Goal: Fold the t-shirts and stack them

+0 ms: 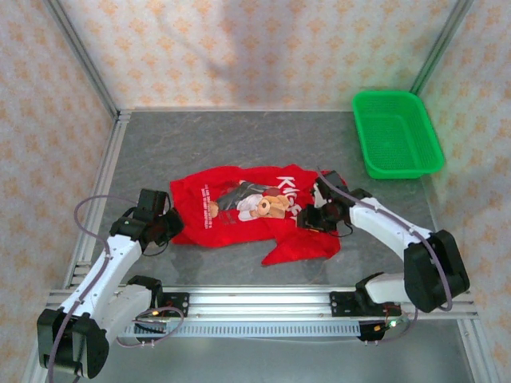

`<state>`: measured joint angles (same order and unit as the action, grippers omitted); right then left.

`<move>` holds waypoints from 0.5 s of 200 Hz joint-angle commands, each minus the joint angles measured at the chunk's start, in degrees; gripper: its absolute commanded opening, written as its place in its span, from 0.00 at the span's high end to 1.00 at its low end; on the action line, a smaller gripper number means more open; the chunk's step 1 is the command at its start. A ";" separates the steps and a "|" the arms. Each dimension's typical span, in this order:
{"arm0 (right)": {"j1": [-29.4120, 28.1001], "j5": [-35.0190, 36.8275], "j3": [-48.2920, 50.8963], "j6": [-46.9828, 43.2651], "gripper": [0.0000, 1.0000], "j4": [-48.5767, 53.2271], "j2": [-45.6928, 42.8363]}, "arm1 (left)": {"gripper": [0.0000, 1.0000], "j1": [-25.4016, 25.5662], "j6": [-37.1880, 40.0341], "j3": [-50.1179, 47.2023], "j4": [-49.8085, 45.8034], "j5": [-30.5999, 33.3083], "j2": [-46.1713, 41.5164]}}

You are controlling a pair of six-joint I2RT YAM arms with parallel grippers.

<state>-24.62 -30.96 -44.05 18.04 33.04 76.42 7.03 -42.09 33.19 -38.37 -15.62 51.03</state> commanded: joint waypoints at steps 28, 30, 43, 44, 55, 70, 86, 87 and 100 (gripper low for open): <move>-0.60 -0.42 1.16 0.56 0.63 -1.99 2.32 | 1.00 -0.03 -0.19 -1.00 -2.32 1.55 -1.69; -0.62 -0.42 1.23 0.58 0.63 -2.05 2.39 | 1.00 -0.03 -0.19 -1.02 -2.37 1.55 -1.71; -0.60 -0.46 1.45 0.67 0.63 -2.36 2.97 | 1.00 -0.01 -0.28 -1.11 -2.39 1.63 -1.86; -0.60 -0.44 1.48 0.63 0.63 -2.41 2.96 | 1.00 0.00 -0.28 -1.11 -2.40 1.63 -1.88; -0.63 -0.12 1.60 0.60 0.63 -2.44 3.44 | 1.00 -0.05 -0.30 -1.20 -2.46 1.64 -1.88; -0.63 0.23 1.68 0.34 0.62 -2.63 4.12 | 1.00 -0.05 -0.31 -1.24 -2.43 1.63 -1.91; -0.61 0.69 1.62 0.09 0.62 -2.71 4.52 | 1.00 -0.08 -0.28 -1.22 -2.42 1.64 -1.89; -0.65 0.71 1.61 0.03 0.62 -2.71 4.52 | 1.00 -0.08 -0.28 -1.21 -2.42 1.64 -1.89; -0.60 1.30 1.37 -0.47 0.62 -2.30 4.85 | 1.00 -0.03 -0.27 -1.20 -2.44 1.61 -1.90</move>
<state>-24.99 -31.33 -43.29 18.35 30.94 80.42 7.03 -42.09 32.40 -39.22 -15.59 49.84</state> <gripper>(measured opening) 0.380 0.049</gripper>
